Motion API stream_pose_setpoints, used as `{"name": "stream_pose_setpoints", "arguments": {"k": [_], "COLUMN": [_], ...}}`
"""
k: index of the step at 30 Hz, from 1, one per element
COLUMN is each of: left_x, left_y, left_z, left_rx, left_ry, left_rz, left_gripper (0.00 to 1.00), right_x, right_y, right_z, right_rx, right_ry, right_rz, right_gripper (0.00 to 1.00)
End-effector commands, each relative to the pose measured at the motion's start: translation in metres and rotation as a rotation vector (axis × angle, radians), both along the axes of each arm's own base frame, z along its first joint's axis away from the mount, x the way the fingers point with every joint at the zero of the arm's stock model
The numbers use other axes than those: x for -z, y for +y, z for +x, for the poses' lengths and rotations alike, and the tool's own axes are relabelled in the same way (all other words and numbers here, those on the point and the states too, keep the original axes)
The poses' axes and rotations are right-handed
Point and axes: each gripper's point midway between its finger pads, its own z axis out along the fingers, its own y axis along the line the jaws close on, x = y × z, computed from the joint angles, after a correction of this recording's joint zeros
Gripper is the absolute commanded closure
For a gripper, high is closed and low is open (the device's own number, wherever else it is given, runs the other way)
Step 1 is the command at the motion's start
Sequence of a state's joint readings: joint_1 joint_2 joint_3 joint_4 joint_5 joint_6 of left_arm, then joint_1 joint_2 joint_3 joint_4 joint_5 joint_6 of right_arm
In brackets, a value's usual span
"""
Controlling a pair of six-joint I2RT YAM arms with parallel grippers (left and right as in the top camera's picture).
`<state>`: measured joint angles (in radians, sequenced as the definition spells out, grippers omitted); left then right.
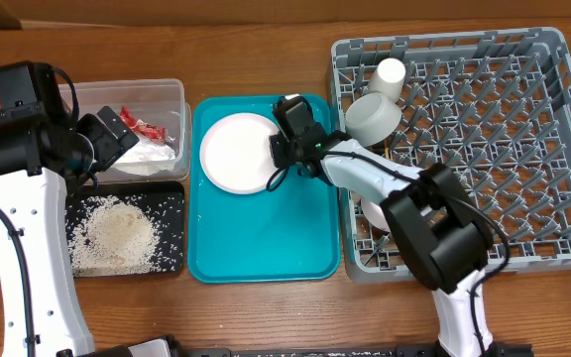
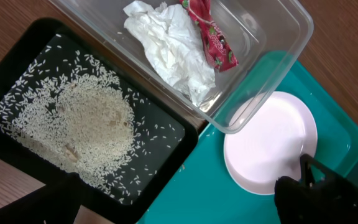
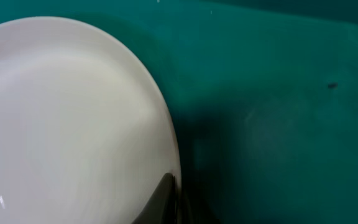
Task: Sort waste into correct bins and load items into the dishwasher
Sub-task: 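Lift the pink plate and carry it to the rack's upper right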
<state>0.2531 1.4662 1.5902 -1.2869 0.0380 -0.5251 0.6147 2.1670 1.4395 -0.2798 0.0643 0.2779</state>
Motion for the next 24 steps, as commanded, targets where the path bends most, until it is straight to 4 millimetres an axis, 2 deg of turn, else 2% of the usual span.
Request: {"name": "stream_pose_setpoints", "arguments": {"k": [1, 4, 7, 9, 11, 13, 15, 19, 22, 24], "left_x": [0.002, 0.002, 0.002, 0.002, 0.002, 0.002, 0.002, 0.002, 0.002, 0.002], "left_y": [0.0, 0.0, 0.0, 0.0, 0.0, 0.0, 0.0, 0.0, 0.0, 0.0], "left_z": [0.001, 0.001, 0.001, 0.001, 0.001, 0.001, 0.001, 0.001, 0.001, 0.001], "left_rx": [-0.002, -0.003, -0.002, -0.003, -0.003, -0.003, -0.002, -0.002, -0.002, -0.002], "left_ry": [0.004, 0.004, 0.004, 0.004, 0.004, 0.004, 0.004, 0.004, 0.004, 0.004], "left_rz": [-0.006, -0.005, -0.006, -0.005, -0.005, -0.005, -0.005, -0.006, -0.005, -0.006], "left_gripper": [0.0, 0.0, 0.0, 0.0, 0.0, 0.0, 0.0, 0.0, 0.0, 0.0], "right_x": [-0.067, -0.134, -0.207, -0.246, -0.284, -0.31, -0.328, -0.341, -0.34, -0.333], "right_y": [-0.004, -0.01, -0.036, -0.06, -0.093, -0.131, -0.176, -0.242, -0.275, -0.29], "right_z": [-0.002, -0.006, -0.013, -0.02, -0.029, -0.038, -0.051, -0.075, -0.086, -0.09], "right_rx": [-0.008, -0.001, 0.026, 0.047, 0.098, 0.158, 0.231, 0.32, 0.37, 0.364], "right_ry": [-0.072, -0.17, -0.323, -0.424, -0.528, -0.6, -0.632, -0.56, -0.476, -0.414], "right_rz": [0.032, 0.078, 0.046, -0.024, -0.138, -0.303, -0.541, -0.965, -1.13, -1.176], "right_gripper": [0.96, 0.96, 0.96, 0.96, 0.96, 0.96, 0.96, 0.96, 0.96, 0.96]}}
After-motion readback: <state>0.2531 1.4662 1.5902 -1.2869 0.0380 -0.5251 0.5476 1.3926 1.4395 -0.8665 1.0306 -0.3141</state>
